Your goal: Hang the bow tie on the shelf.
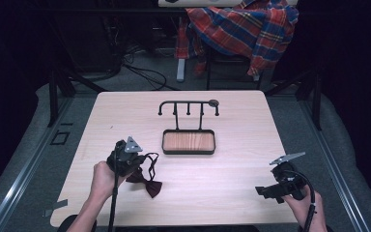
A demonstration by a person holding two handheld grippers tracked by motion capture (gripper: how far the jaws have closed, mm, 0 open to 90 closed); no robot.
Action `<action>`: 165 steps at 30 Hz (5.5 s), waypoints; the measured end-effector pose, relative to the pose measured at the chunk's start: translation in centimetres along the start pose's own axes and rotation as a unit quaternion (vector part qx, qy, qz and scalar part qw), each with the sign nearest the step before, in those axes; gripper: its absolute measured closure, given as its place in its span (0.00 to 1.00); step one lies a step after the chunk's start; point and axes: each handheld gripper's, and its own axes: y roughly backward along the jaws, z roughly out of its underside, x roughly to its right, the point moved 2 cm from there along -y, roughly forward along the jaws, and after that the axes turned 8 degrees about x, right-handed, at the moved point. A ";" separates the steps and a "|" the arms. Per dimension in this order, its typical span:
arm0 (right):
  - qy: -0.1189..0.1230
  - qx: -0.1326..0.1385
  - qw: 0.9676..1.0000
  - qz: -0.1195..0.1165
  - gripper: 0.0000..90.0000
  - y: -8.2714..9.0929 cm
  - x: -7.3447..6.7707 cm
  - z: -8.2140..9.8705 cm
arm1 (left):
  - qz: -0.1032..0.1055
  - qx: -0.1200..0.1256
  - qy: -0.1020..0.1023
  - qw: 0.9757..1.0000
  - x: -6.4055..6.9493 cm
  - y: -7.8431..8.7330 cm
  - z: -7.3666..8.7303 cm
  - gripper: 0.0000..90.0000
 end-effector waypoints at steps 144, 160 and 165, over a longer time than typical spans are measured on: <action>0.009 -0.022 1.000 -0.004 0.16 -0.4 -0.3 0.1 | -0.063 0.035 0.005 0.997 -6.6 -3.3 -12.6 0.98; 0.003 -0.018 1.000 -0.010 0.16 -0.5 -0.4 0.1 | -0.058 0.019 0.011 0.998 -7.1 -4.8 -11.9 0.92; 0.003 -0.018 1.000 -0.011 0.16 -0.5 -0.4 0.1 | -0.051 0.011 0.018 0.998 -7.2 -4.8 -11.6 0.87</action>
